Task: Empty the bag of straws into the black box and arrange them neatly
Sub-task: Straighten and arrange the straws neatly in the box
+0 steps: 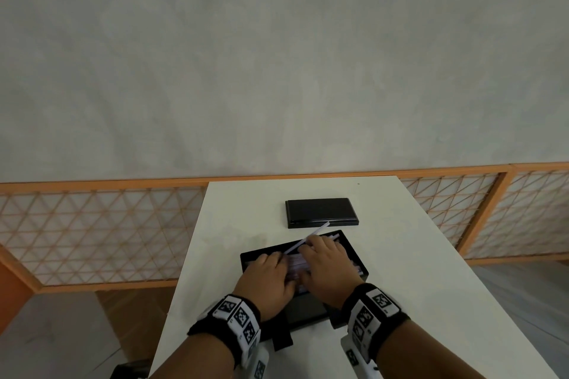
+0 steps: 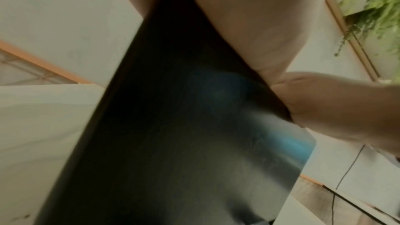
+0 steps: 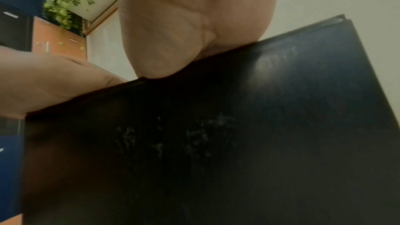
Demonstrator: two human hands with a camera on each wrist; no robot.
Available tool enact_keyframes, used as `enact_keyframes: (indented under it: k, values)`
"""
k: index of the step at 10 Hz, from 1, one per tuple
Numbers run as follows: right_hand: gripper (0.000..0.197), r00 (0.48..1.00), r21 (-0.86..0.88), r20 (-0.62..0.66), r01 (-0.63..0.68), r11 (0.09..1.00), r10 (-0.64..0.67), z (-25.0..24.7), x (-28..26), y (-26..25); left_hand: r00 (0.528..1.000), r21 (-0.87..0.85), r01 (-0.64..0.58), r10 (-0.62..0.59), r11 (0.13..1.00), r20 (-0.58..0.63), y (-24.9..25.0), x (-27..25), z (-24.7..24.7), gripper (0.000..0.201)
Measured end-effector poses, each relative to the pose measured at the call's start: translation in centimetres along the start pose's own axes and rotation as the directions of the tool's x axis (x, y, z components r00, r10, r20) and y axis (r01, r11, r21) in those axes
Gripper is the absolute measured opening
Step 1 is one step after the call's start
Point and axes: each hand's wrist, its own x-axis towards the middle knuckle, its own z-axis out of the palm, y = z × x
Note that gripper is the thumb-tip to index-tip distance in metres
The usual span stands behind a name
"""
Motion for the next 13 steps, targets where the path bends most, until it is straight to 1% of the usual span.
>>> enact_keyframes:
  k: [1, 2, 3, 4, 5, 6, 7, 8, 9, 10, 11, 12, 13]
  values:
    - [0.045, 0.988, 0.006, 0.084, 0.127, 0.992, -0.127, -0.6, 0.8, -0.1, 0.999, -0.009, -0.019, 0.019, 1.0, 0.048, 0.1, 0.3, -0.1, 0.044]
    - [0.041, 0.996, 0.072, 0.081, 0.039, 0.997, -0.045, -0.4, 1.6, -0.3, 0.996, 0.002, -0.017, 0.016, 1.0, 0.091, -0.1, 0.5, 0.0, 0.045]
    - [0.022, 0.896, 0.343, -0.017, -0.411, 0.845, 0.443, -0.8, 3.0, -1.3, 0.996, 0.028, -0.024, 0.022, 0.999, 0.088, -0.2, 0.5, 0.2, 0.061]
    - [0.015, 0.665, 0.66, 0.287, -0.659, 0.361, 0.69, -1.4, 4.1, -1.1, 0.998, 0.03, -0.038, 0.037, 0.999, 0.059, 0.0, 0.4, 0.3, 0.082]
    - [0.028, 0.599, 0.65, 0.431, -0.725, 0.229, 0.675, -1.6, 4.5, -0.3, 0.998, 0.028, -0.041, 0.04, 0.999, 0.056, 0.0, 0.4, 0.4, 0.082]
    - [0.009, 0.564, 0.84, 0.452, -0.53, -0.116, 0.691, 0.0, 5.0, 0.7, 0.997, 0.054, -0.062, 0.059, 0.997, 0.055, 0.0, 0.4, 0.6, 0.085]
    - [0.018, 0.563, 0.839, 0.463, -0.527, -0.134, 0.684, 1.1, 5.2, 1.2, 0.996, 0.052, -0.074, 0.071, 0.996, 0.059, -0.1, 0.5, 0.5, 0.08]
    - [0.021, 0.531, 0.824, 0.47, -0.551, -0.134, 0.705, 1.4, 5.5, 1.1, 0.997, 0.053, -0.069, 0.067, 0.996, 0.045, -0.1, 0.5, 0.4, 0.075]
    - [0.036, 0.445, 0.779, 0.434, -0.622, -0.078, 0.783, 1.7, 5.8, 0.9, 0.998, 0.039, -0.064, 0.063, 0.997, 0.031, 0.0, 0.4, 0.3, 0.077]
    - [0.047, 0.482, 0.808, 0.337, -0.589, 0.014, 0.809, 2.2, 5.9, 0.9, 0.999, 0.024, -0.041, 0.04, 0.999, 0.034, 0.2, 0.2, 0.1, 0.08]
    - [0.034, 0.53, 0.808, 0.271, -0.58, 0.11, 0.803, 1.7, 5.7, 0.8, 0.998, 0.039, -0.05, 0.048, 0.998, 0.044, 0.2, 0.2, 0.2, 0.082]
    - [0.021, 0.602, 0.791, 0.191, -0.563, 0.242, 0.775, 0.9, 5.4, 0.5, 0.998, 0.032, -0.056, 0.055, 0.998, 0.042, 0.1, 0.4, 0.3, 0.082]
    - [0.024, 0.678, 0.783, 0.134, -0.519, 0.342, 0.723, 0.6, 4.8, 0.1, 0.998, 0.039, -0.058, 0.057, 0.998, 0.032, 0.1, 0.3, 0.2, 0.079]
